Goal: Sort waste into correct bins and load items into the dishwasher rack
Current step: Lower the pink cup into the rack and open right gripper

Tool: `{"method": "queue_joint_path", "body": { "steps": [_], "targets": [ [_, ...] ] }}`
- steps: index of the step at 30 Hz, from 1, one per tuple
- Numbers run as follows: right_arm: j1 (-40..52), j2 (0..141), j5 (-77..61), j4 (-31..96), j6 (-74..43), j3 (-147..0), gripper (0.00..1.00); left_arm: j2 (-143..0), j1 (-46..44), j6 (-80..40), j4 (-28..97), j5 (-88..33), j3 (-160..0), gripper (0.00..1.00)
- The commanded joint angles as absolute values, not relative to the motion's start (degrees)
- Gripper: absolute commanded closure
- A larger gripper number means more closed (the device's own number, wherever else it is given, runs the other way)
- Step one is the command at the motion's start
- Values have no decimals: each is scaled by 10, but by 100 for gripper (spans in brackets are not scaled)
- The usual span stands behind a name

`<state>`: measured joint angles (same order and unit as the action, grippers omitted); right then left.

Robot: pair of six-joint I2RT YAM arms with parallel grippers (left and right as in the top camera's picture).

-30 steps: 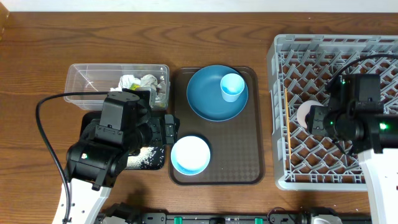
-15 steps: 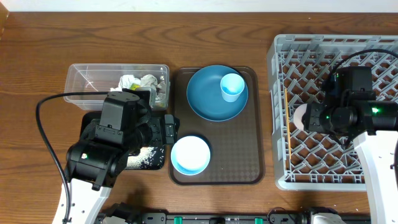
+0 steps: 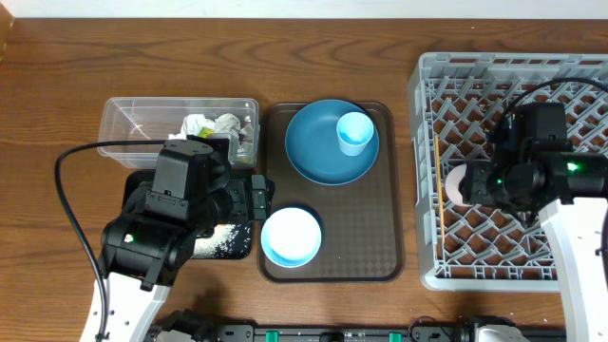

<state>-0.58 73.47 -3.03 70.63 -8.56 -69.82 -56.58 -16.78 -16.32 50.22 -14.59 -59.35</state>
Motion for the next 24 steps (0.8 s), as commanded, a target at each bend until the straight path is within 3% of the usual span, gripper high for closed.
{"method": "queue_joint_path", "body": {
  "steps": [1,24],
  "targets": [
    [-9,747,-34,704,-85,-711,88,-566,-168,-162,503,-136,-587,2],
    [-9,776,-34,657,-85,-655,91,-566,-168,-162,503,-136,-587,2]
  ]
}}
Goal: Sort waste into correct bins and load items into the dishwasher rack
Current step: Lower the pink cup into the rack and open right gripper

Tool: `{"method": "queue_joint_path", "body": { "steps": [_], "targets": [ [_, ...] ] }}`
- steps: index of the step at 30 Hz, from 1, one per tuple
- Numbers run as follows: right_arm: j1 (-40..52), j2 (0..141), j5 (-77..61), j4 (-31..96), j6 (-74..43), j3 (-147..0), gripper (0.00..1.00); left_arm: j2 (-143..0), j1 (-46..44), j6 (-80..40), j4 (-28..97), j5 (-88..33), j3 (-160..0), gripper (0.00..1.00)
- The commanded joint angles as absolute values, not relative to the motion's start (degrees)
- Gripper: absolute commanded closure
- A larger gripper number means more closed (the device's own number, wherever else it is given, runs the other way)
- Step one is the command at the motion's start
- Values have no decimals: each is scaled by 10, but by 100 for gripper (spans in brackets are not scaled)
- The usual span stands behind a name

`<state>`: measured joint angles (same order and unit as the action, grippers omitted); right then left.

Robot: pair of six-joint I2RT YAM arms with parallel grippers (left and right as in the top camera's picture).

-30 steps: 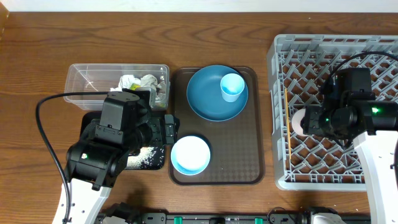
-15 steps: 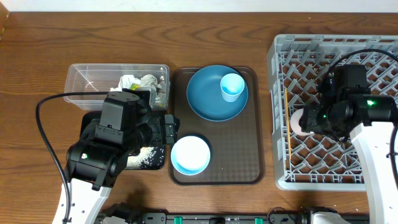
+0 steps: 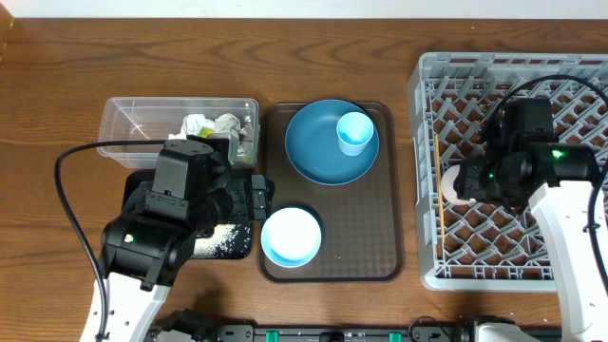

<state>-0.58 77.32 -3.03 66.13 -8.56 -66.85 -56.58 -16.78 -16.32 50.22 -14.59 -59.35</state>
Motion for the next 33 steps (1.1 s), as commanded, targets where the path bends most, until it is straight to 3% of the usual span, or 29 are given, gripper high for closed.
{"method": "queue_joint_path", "body": {
  "steps": [1,7,12,18,24,33],
  "targets": [
    [-9,776,-34,654,-85,-650,91,-566,-168,-162,503,-136,-587,2],
    [-9,776,-34,638,-85,-626,87,-566,-168,-162,503,-136,-587,2],
    [-9,776,-34,636,-85,-621,56,-566,-168,-162,503,-136,-587,2],
    [-9,776,-34,642,-85,-621,32,-566,-168,-162,503,-136,-587,2],
    [-9,776,-35,648,-85,-622,24,-566,-168,-162,503,-136,-587,2],
    [-9,775,-43,667,-85,-639,30,-566,-168,-162,503,-136,-587,2]
  ]
}}
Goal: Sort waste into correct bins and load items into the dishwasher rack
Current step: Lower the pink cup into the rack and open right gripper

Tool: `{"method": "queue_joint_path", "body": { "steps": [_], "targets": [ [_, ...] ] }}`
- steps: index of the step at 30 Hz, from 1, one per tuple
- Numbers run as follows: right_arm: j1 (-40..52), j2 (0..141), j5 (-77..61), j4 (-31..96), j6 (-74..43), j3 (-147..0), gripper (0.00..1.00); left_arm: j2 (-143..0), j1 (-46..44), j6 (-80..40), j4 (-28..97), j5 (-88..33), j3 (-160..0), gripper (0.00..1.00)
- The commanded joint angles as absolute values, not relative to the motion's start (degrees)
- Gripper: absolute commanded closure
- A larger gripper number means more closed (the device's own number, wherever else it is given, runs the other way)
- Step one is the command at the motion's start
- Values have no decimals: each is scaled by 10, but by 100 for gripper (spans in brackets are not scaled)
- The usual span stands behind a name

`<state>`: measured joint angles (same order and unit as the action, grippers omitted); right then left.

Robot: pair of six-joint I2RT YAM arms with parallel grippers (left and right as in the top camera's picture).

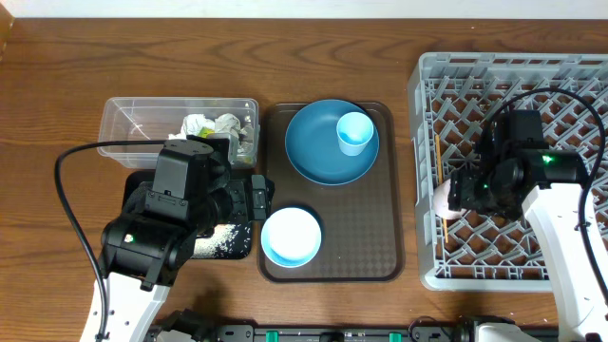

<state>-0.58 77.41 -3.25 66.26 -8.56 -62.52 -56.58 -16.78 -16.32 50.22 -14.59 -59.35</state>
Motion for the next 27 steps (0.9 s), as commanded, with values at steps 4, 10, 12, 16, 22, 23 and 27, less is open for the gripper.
{"method": "queue_joint_path", "body": {
  "steps": [4,10,12,16,22,23,27],
  "targets": [
    [-9,775,-97,673,-85,-660,33,-566,-168,-162,503,-136,-587,2],
    [-7,775,-178,673,-85,-686,32,-566,-168,-162,503,-136,-587,2],
    [-7,775,-187,670,-85,-686,27,-566,-168,-162,503,-136,-587,2],
    [-7,775,-187,666,-85,-686,2,-566,-168,-162,503,-136,-587,2],
    [-7,775,-187,666,-85,-686,1,-566,-168,-162,503,-136,-587,2],
    [-7,775,-187,666,-85,-686,1,-566,-168,-162,503,-136,-587,2],
    [-7,775,-187,666,-85,-686,1,-566,-168,-162,503,-136,-587,2]
  ]
}}
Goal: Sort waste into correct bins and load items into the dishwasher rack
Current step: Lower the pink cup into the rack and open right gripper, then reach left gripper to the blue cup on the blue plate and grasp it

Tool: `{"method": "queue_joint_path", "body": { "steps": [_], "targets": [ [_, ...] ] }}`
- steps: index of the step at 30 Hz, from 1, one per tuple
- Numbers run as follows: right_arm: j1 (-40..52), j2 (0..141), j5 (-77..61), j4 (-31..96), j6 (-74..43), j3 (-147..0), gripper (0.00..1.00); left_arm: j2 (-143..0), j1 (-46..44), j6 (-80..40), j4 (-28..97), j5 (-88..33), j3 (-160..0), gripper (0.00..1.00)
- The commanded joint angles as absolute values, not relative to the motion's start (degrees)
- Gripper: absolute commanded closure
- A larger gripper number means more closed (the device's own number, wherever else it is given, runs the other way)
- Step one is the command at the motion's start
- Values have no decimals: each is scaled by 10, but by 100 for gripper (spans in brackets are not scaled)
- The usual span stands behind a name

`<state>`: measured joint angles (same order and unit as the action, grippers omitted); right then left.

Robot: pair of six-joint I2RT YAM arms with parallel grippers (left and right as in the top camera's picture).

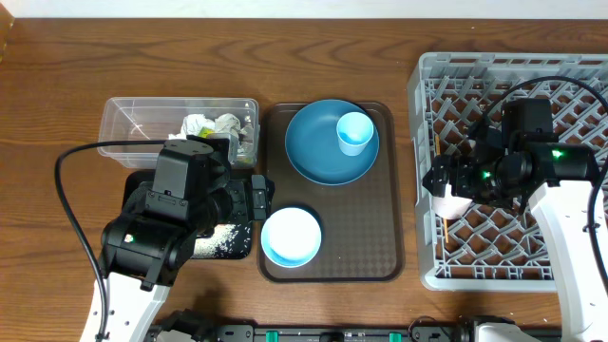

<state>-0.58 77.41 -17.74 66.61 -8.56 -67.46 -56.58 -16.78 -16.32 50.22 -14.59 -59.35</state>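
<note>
My right gripper [443, 186] reaches into the left part of the grey dishwasher rack [513, 65] and looks shut on a small pale pink cup [450, 197] close to the rack's left wall. A thin wooden stick [440, 180] lies in the rack beside it. On the brown tray [332, 268] sit a blue plate [321, 152] with a light-blue cup [354, 132] on it and a blue bowl [291, 236]. My left gripper [257, 198] hovers at the tray's left edge; the overhead view does not show how its jaws stand.
A clear bin [142, 119] holding crumpled paper stands at the back left. In front of it is a black bin [226, 243] with white crumbs, mostly hidden under my left arm. The rack fills the right side of the wooden table.
My right gripper, with the pale pink cup in it, has shifted a little to the left and away from the front, closer to the rack's left wall. The left arm is unchanged.
At the oldest moment my right gripper held the pink cup in the rack's left part. It then stood slightly further left, then nearer the front-left, and now sits against the left wall. The left arm and the tray's dishes stayed put throughout.
</note>
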Motion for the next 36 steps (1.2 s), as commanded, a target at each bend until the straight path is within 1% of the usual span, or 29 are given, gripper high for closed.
{"method": "queue_joint_path", "body": {
  "steps": [1,16,20,23,26,31,36],
  "targets": [
    [-7,775,-187,666,-85,-686,1,-566,-168,-162,503,-136,-587,2],
    [-7,775,-187,666,-85,-686,1,-566,-168,-162,496,-136,-587,2],
    [-7,775,-187,666,-85,-686,1,-566,-168,-162,450,-148,-587,2],
    [-7,775,-187,666,-85,-686,1,-568,-168,-166,409,-200,-587,2],
    [-7,775,-187,666,-85,-686,1,-581,-169,-228,367,-228,-587,2],
    [-7,775,-187,666,-85,-686,1,-644,-177,-306,283,-256,-587,2],
    [-7,775,-187,666,-85,-686,1,-732,-227,-336,183,-255,-587,2]
  ]
}}
